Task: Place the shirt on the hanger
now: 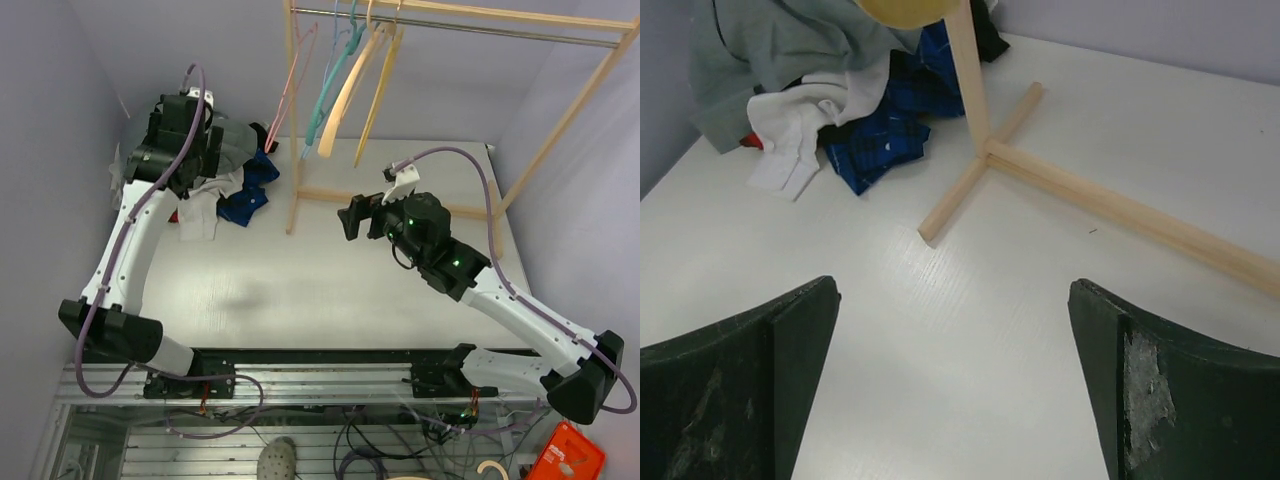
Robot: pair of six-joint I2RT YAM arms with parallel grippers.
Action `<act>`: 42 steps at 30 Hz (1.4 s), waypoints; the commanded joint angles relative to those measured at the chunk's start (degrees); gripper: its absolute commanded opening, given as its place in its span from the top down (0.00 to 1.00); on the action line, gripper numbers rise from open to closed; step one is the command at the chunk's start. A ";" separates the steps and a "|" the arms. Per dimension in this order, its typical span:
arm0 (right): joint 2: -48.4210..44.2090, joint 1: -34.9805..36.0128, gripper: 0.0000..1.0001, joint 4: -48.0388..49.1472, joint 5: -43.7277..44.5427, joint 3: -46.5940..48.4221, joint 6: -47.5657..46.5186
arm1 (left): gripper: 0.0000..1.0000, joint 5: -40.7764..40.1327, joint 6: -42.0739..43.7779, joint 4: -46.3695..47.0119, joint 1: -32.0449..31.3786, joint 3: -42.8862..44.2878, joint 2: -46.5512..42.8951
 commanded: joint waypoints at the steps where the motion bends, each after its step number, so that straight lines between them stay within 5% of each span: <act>1: -1.62 -0.39 0.00 1.76 -2.75 0.85 -2.89 | 0.05 -2.35 2.35 3.55 -0.20 6.17 2.49; 7: 0.99 -0.55 0.00 1.48 -7.41 2.38 -1.25 | 0.01 -5.81 6.12 8.03 4.28 20.51 18.37; 13: 3.17 -0.52 0.00 0.44 -9.87 4.11 1.88 | 0.05 1.80 4.68 1.91 13.58 47.71 43.20; 19: 0.63 -0.57 0.00 0.46 -7.91 2.34 4.53 | 0.03 -0.15 6.63 14.92 15.40 40.65 47.27; 26: -0.61 -0.54 0.00 0.44 -8.51 0.90 6.55 | 0.02 0.23 4.15 17.28 16.38 40.97 52.82; 28: -0.85 -0.50 0.00 0.55 -8.44 0.52 6.72 | 0.17 1.49 3.53 17.94 16.65 39.26 52.45; 33: -0.98 -0.48 0.00 0.90 -8.37 0.40 6.79 | 0.91 3.97 2.18 15.41 17.13 37.29 50.57; 42: 0.17 -0.50 0.00 2.52 -9.16 -2.09 6.59 | 0.93 20.64 3.29 14.91 17.25 27.26 23.96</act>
